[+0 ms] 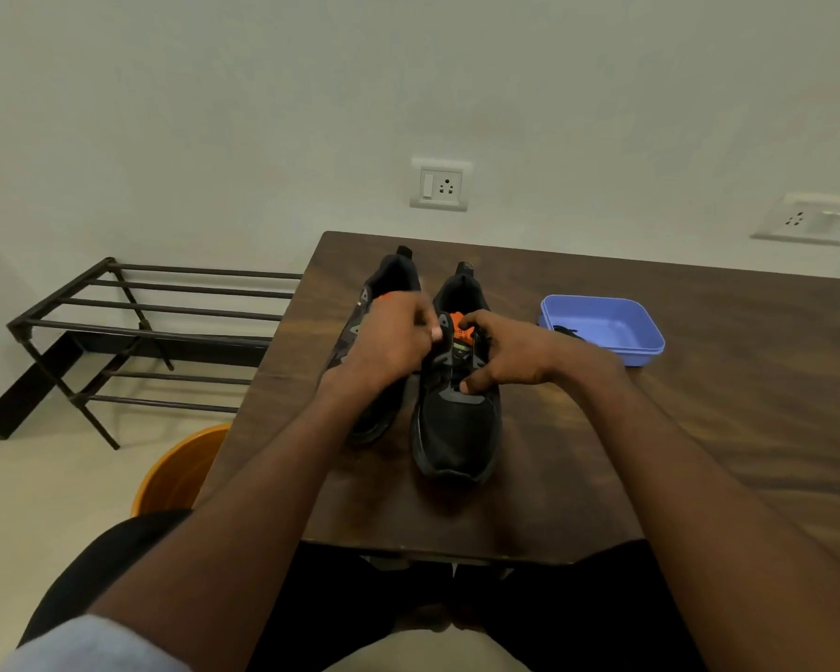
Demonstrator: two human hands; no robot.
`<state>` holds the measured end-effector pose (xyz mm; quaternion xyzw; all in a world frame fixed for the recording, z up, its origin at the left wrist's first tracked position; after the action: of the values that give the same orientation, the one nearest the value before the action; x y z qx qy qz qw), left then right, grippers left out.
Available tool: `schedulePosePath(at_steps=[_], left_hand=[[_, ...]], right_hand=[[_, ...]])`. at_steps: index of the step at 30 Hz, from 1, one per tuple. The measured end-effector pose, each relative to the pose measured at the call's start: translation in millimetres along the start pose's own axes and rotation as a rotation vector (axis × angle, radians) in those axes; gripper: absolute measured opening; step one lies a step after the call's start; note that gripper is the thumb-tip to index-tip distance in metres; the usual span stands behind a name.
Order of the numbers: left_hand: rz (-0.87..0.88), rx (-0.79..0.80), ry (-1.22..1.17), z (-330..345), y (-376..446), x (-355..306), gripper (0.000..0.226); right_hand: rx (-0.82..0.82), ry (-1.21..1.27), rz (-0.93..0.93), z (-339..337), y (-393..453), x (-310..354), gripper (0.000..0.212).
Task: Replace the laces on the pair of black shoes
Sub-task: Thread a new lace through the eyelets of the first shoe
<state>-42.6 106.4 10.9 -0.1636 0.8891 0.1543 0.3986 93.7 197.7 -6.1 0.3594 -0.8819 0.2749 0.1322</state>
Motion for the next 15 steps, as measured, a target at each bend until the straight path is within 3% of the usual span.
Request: schedulePosePath(at_steps=[3,6,10,13,15], left_hand=[[-0.068,-0.224,-0.471,-26.9,6.8,-3.1,0.011],[-0.099,-0.213,-0.686,-28.4,6.2,-1.9,0.010],[-0.089,-0.132,-0.300,-8.3,4.1,3.8,0.005],[0.009,-0.167,-0.170,-10.2,7.8,2.2,0.005],[0.041,-0.205,-0.099,-17.8,9.6,2.5,0.005]], right_hand=[[0.004,0.008,0.001,-0.7,0.5,-0.2,0.095],[0.002,-0.015,0.001,-1.5,-0.5,1.2,0.094],[-0.048,-0.055,0.002,-3.8,-5.1,6.2,0.089],[-0.200,-0.103,-0.083,-10.5,-11.2,23.6,0.062],[-0.209,-0.145,-0.152,-4.5,-13.4,40.1,0.043]])
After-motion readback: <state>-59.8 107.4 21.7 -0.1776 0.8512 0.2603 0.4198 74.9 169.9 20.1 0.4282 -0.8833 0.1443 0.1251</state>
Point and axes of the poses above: each hand's wrist, its own y-axis towards the middle knuckle, its own z-axis out of the palm, x = y × z, the point moved 6 cm from there along y, towards the middle knuckle, and after that the axes turned 4 degrees about -y, right-handed, at the moved point
